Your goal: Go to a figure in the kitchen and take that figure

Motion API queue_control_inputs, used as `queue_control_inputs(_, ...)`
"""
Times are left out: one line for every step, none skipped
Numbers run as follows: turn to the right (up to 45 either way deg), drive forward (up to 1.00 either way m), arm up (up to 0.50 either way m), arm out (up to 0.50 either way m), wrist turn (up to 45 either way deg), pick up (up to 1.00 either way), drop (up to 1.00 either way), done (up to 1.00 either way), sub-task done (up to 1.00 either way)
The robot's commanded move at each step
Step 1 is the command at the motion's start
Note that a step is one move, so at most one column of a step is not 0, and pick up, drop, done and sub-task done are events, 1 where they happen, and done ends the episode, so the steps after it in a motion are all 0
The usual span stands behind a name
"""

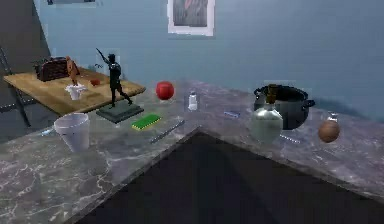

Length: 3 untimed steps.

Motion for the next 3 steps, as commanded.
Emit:
queue_control_inputs(-45.0,0.00,0.00,0.00,0.0,0.00,0.00,0.00,0.00)
queue_control_inputs(-45.0,0.00,0.00,0.00,0.0,0.00,0.00,0.00,0.00)
queue_control_inputs(-18.0,0.00,0.00,0.00,0.0,0.00,0.00,0.00,0.00)
